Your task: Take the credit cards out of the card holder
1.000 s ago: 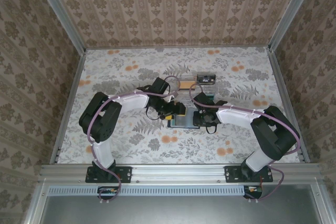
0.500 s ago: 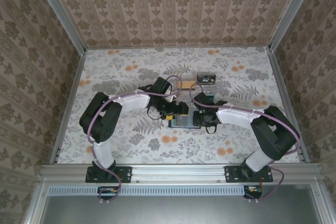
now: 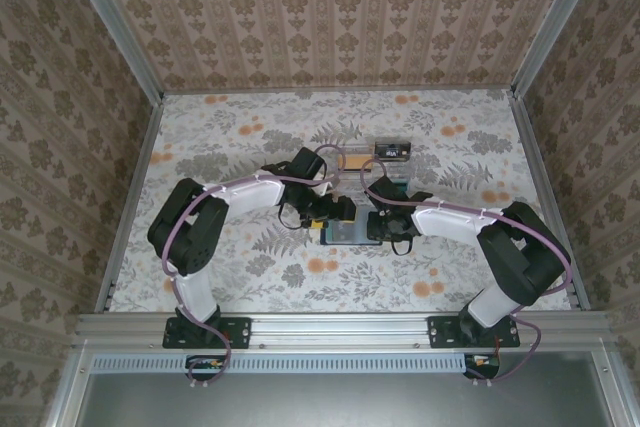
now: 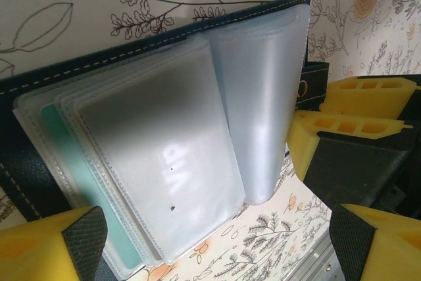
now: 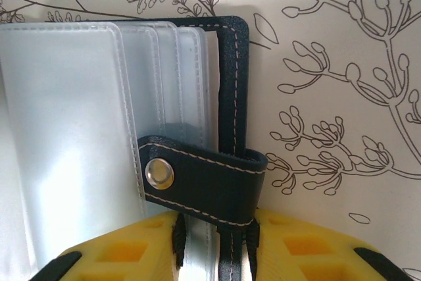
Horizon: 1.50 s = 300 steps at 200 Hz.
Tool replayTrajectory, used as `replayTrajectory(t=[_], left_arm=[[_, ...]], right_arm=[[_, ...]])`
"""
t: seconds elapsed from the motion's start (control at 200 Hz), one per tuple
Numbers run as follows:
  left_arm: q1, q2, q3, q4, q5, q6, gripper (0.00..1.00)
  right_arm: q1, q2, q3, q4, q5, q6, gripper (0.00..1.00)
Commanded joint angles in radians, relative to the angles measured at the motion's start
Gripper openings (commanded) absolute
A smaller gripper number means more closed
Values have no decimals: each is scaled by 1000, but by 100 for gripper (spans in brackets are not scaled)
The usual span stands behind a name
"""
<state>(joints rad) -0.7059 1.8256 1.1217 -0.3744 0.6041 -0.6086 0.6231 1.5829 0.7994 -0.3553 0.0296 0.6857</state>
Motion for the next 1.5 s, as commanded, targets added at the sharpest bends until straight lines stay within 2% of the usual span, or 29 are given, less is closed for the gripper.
replayTrajectory(t=[0.0, 0.18, 0.215, 0.785, 0.97, 1.495], left_arm=[[-1, -27, 27, 0, 19, 15, 89], [-2, -10, 24, 20, 33, 9, 88], [-2, -6, 22, 19, 64, 10, 88], [-2, 59, 52, -43, 46, 26, 86], [-9, 86, 72, 6, 108, 9, 89], [-28, 79, 103, 38, 169, 17, 94]], right_arm=[[21, 40, -26, 26, -38, 20, 34], [21, 46, -25, 28, -38, 20, 34], [21, 49, -24, 29, -38, 18, 34], [21, 59, -16, 29, -41, 17, 34], [21, 65, -13, 31, -48, 18, 34], [24, 64, -22, 32, -46, 21, 34]])
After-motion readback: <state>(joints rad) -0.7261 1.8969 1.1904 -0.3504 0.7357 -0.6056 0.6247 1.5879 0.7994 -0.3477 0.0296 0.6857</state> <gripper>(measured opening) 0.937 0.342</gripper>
